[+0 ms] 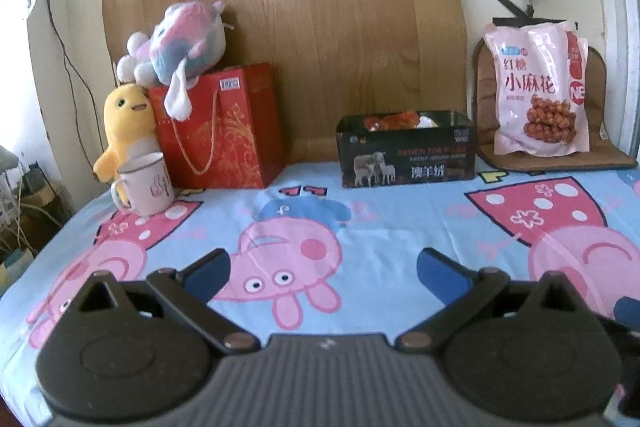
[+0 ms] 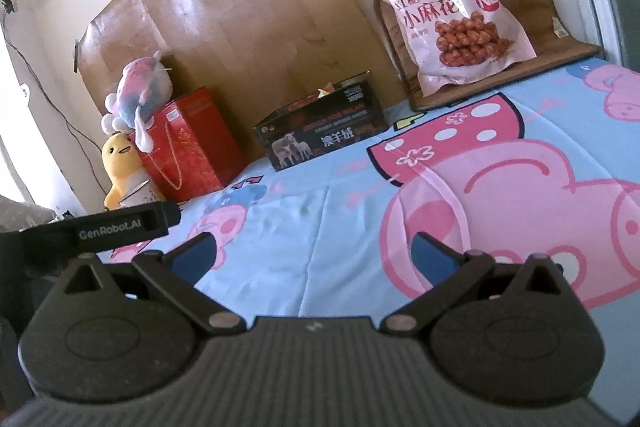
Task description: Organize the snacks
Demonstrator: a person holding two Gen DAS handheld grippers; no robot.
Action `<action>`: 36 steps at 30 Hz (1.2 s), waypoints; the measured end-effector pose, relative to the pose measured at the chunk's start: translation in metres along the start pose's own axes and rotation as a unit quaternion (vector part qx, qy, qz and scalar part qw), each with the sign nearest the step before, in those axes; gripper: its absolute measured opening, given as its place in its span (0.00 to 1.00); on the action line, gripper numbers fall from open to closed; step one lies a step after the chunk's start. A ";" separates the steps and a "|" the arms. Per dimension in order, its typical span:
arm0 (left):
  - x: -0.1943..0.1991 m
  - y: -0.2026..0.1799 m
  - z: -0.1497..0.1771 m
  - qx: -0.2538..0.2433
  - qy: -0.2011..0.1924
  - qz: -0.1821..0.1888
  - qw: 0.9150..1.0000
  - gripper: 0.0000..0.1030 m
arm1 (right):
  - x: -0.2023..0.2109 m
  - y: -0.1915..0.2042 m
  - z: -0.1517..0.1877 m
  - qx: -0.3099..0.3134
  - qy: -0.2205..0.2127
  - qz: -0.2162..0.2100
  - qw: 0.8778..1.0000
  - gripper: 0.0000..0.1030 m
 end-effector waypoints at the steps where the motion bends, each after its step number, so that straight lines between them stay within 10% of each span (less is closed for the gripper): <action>1: -0.003 0.000 0.002 0.003 0.006 0.001 1.000 1.00 | -0.001 -0.001 0.000 0.000 -0.001 0.002 1.000 1.00; 36: -0.051 0.023 0.015 0.035 0.030 -0.022 0.999 1.00 | -0.029 -0.018 0.002 0.008 -0.021 0.026 0.999 1.00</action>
Point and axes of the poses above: each gripper's, at about its wrist camera, not at the fingertips, and x roughly against the way its jaws point, y to its left, z to its underside, the point moved 8 cm from there along -x, roughly the way its jaws point, and after that the axes turned 3 degrees about -y, right-handed, at the moved point
